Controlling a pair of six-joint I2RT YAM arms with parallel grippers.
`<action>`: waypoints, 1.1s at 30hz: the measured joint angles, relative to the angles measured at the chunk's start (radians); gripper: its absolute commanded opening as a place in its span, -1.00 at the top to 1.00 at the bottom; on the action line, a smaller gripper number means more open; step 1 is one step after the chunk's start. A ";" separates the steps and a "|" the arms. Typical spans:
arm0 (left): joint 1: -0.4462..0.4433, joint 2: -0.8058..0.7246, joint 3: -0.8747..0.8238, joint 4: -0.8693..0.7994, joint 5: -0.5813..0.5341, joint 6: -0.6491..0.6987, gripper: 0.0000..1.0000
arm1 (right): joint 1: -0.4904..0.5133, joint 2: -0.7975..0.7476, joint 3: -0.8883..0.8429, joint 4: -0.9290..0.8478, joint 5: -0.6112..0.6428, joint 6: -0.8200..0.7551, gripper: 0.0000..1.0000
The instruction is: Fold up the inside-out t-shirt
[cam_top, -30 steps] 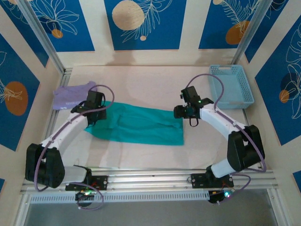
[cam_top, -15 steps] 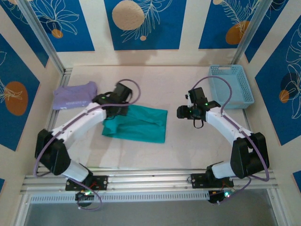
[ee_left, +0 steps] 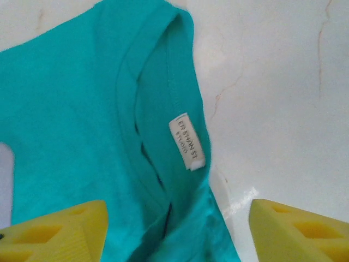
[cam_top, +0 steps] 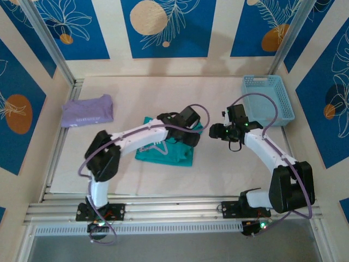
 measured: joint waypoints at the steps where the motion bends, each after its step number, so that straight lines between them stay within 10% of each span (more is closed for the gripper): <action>1: 0.013 -0.061 -0.066 0.023 0.010 -0.003 -0.43 | 0.005 -0.002 -0.008 0.021 -0.020 0.004 -0.34; 7: 0.113 -0.313 -0.399 0.206 0.082 -0.056 -0.47 | 0.056 0.086 -0.011 0.156 -0.139 0.060 -0.37; 16: 0.003 -0.064 -0.451 0.527 0.256 -0.149 -0.43 | 0.011 0.367 0.136 0.172 -0.177 0.130 -0.33; 26: -0.039 -0.137 -0.466 0.573 0.338 -0.092 -0.52 | -0.093 0.044 -0.002 0.138 -0.179 0.133 -0.33; 33: 0.268 -0.367 -0.546 0.578 0.372 -0.077 -0.49 | 0.116 -0.188 -0.197 0.185 -0.259 0.212 -0.27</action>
